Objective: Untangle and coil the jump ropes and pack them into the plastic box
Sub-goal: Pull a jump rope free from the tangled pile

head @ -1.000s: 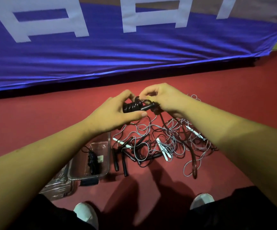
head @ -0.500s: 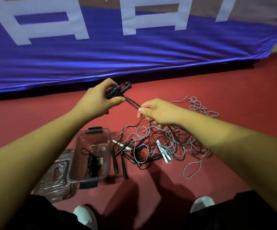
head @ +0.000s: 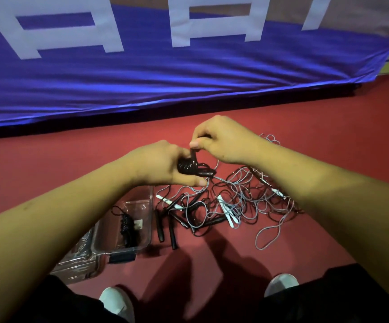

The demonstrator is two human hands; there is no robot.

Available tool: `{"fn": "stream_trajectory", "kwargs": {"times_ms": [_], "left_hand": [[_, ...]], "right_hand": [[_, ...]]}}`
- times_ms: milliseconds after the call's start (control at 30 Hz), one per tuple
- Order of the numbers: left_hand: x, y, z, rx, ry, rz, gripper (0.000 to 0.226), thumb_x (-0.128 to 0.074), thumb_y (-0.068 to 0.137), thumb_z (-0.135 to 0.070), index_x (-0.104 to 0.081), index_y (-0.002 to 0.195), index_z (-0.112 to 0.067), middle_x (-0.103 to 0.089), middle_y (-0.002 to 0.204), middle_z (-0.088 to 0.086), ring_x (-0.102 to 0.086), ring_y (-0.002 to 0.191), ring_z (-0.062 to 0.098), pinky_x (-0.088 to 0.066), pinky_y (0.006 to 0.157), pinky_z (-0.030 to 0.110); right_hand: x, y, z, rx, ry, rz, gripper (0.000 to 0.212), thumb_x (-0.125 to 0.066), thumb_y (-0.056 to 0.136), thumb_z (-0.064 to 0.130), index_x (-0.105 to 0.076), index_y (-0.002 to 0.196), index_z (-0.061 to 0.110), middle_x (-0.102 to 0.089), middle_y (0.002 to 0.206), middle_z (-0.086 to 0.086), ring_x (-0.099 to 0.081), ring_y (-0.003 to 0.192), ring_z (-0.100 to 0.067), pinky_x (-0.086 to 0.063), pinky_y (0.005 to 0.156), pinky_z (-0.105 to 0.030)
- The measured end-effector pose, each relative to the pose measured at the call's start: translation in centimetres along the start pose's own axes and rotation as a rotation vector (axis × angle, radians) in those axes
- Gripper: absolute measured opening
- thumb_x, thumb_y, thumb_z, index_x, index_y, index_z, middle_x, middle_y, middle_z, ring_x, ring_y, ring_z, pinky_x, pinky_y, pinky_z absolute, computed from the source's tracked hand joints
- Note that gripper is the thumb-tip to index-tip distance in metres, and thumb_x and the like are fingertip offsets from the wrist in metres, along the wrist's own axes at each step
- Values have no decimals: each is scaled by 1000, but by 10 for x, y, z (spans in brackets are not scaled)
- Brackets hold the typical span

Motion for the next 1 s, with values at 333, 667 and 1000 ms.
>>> {"fn": "stream_trajectory", "kwargs": {"times_ms": [333, 667, 1000], "left_hand": [[22, -10, 0, -36, -779, -267, 46, -78, 73, -51, -62, 108, -25, -56, 58, 3, -49, 45, 20, -38, 43, 25], [32, 0, 63, 342, -482, -442, 33, -73, 75, -16, -60, 99, -33, -64, 71, 2, -57, 41, 21, -43, 40, 25], [-6, 12, 65, 426, 170, -185, 41, -69, 71, -45, -65, 110, -34, -66, 88, 2, -65, 83, 31, -51, 68, 33]], "right_hand": [[-22, -1, -31, -336, 692, 67, 29, -48, 99, 15, -64, 76, 22, -40, 52, 1, -30, 43, -11, -24, 46, -21], [-42, -11, -7, -339, 507, 245, 22, -43, 101, 17, -62, 100, 6, -41, 61, -2, -38, 45, -14, -37, 45, -25], [-29, -9, 32, -73, 25, 238, 34, -55, 89, 15, -48, 57, 5, -35, 51, -5, -31, 48, -18, -26, 48, -30]]}}
Point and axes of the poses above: each hand's wrist, its own y-axis towards the middle knuckle, its own x-axis out of the back of the hand, z = x × y, the point moved 5 cm from there along y, towards the middle knuckle
